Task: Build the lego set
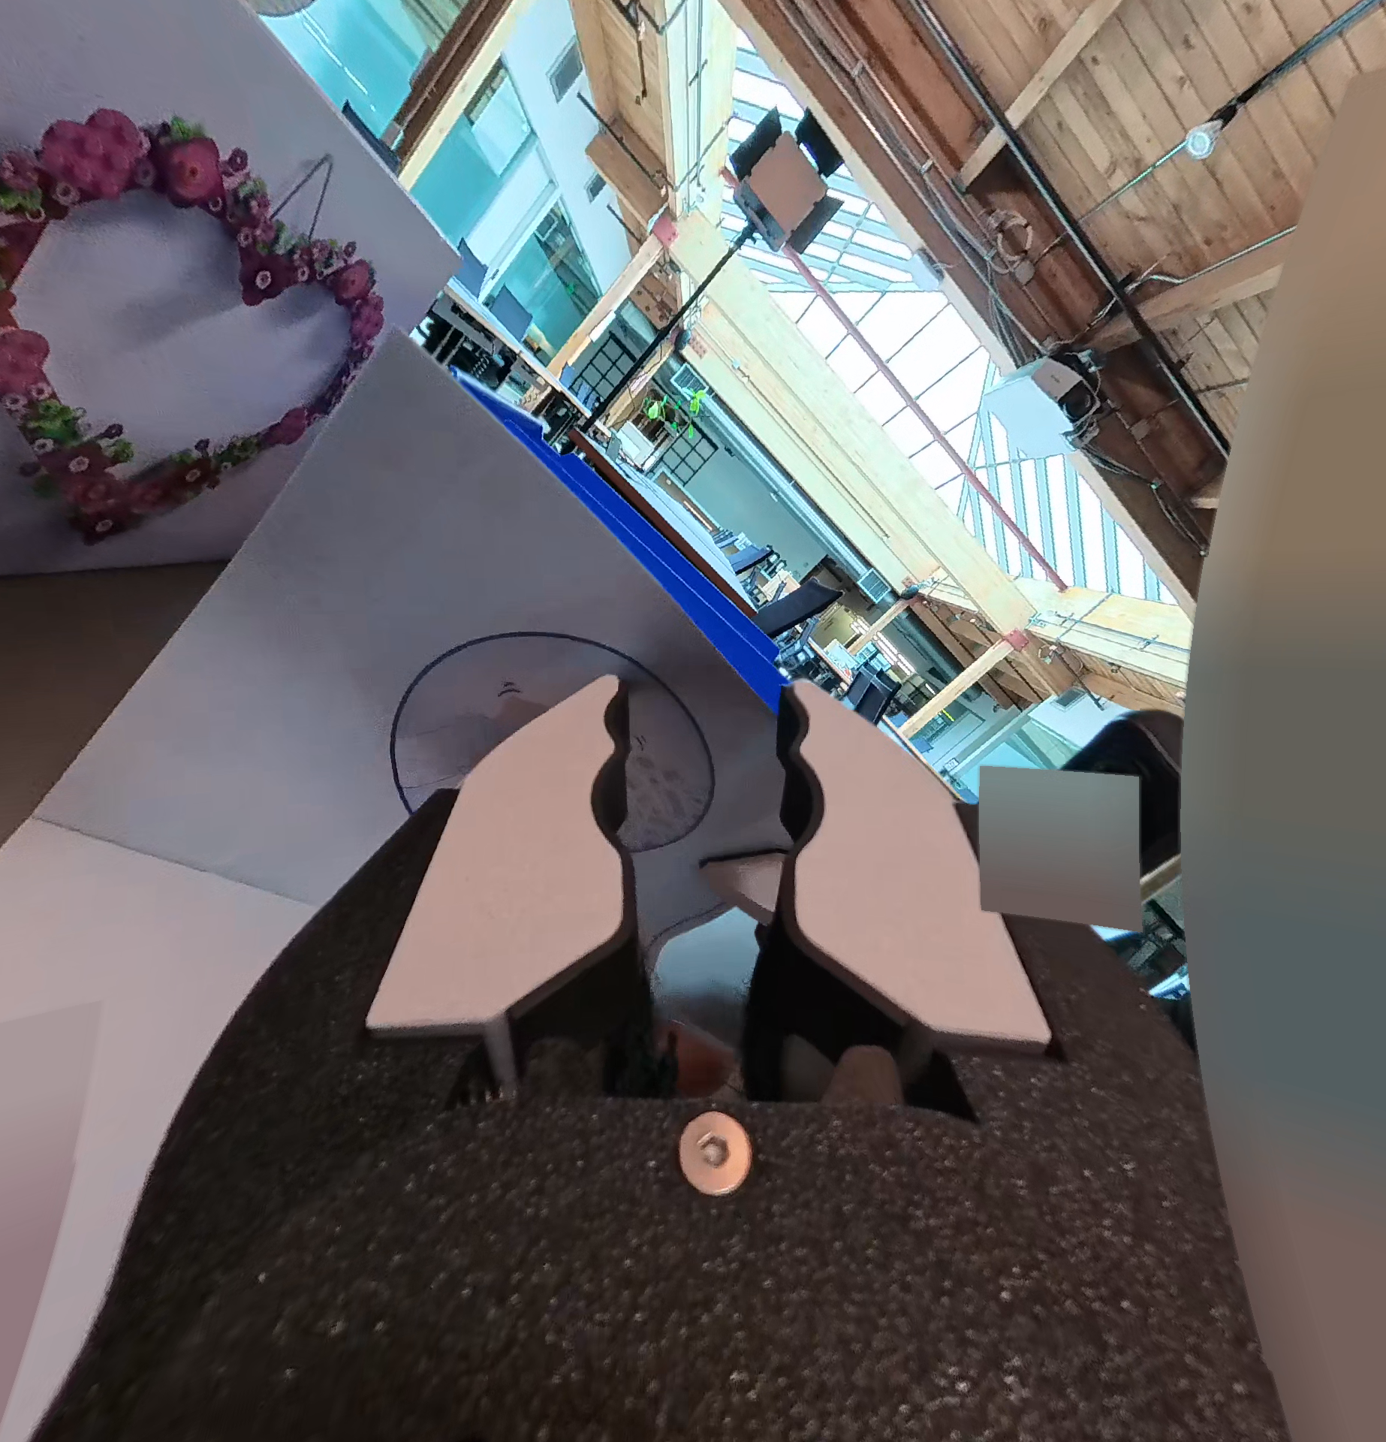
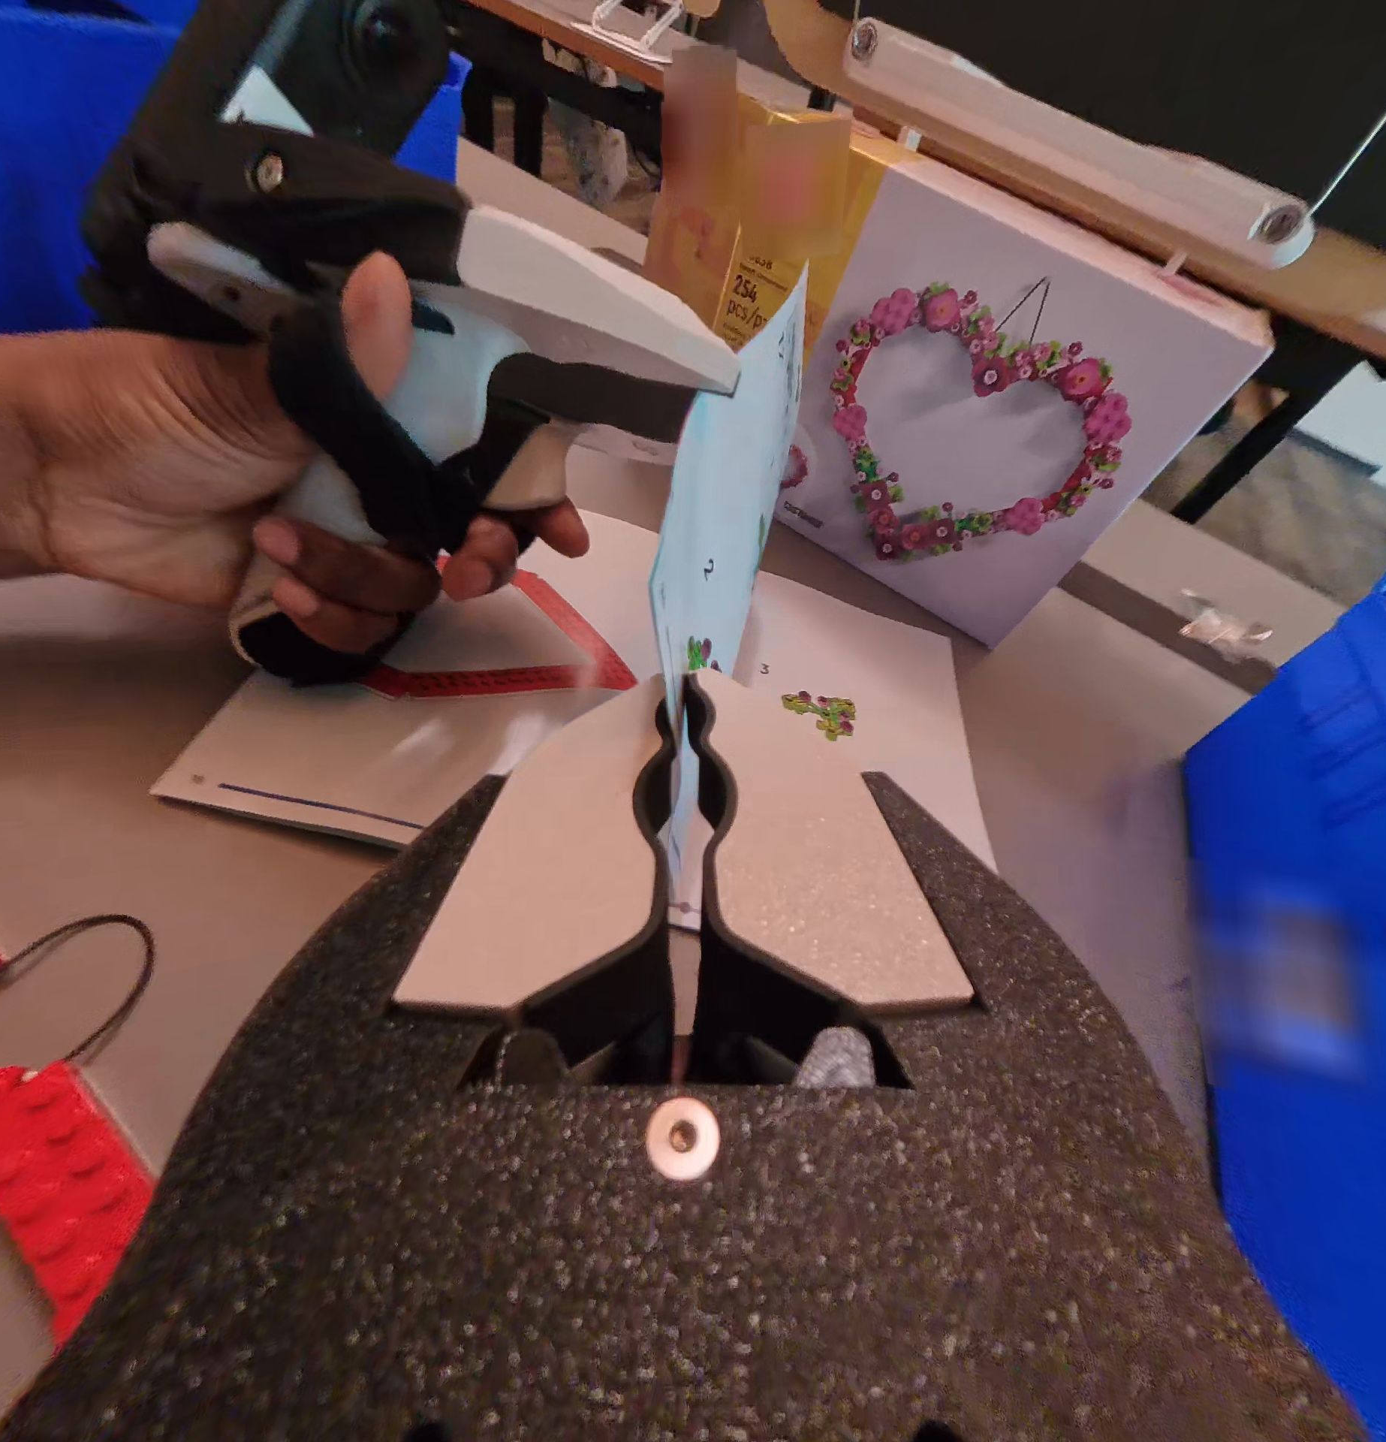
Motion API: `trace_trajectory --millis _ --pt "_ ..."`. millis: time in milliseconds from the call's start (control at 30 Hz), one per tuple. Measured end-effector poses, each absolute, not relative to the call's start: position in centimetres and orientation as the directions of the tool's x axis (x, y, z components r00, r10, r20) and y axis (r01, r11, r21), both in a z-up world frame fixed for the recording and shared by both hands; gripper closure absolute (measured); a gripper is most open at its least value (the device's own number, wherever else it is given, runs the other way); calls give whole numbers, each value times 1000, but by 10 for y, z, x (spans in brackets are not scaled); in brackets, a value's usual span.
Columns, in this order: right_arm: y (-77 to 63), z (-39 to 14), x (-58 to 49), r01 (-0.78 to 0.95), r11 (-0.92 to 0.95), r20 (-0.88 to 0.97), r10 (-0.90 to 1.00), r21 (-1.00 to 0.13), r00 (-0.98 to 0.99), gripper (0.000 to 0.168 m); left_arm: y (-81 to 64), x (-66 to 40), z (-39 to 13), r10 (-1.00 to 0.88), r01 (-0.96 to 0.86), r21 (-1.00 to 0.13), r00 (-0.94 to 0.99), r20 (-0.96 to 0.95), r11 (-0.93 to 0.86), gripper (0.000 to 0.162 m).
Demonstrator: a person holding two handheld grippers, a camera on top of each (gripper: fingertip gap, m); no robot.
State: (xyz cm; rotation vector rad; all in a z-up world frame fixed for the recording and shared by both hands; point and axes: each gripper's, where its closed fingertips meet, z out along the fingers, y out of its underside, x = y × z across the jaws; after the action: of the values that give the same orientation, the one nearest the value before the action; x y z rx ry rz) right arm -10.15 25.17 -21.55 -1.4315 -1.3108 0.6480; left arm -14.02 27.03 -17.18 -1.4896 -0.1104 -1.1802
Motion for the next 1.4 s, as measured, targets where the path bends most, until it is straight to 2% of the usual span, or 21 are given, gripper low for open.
trace_trajectory --millis 233,533,733,933,1233,1400 --pt "250 -214 -101 323 31 115 962 -946 247 168 274 -138 -171 -528 673 -669 461 713 -316 125" --pt "251 -216 -100 338 65 157 955 -939 253 168 279 -134 -172 -523 688 -648 439 731 -327 125" --pt "251 -215 -100 307 -13 67 967 -952 247 168 278 -135 -173 -528 698 -638 427 735 -324 127" --pt "252 -218 -99 275 -133 -65 968 -952 242 167 279 -133 -172 -542 715 -626 407 735 -312 148" --pt "252 -219 -98 282 -123 -55 969 -952 240 167 280 -132 -172 -543 721 -604 374 752 -341 141" --pt "251 -218 -99 277 -119 -52 970 -954 237 167 281 -136 -174 -530 727 -599 380 758 -335 143"
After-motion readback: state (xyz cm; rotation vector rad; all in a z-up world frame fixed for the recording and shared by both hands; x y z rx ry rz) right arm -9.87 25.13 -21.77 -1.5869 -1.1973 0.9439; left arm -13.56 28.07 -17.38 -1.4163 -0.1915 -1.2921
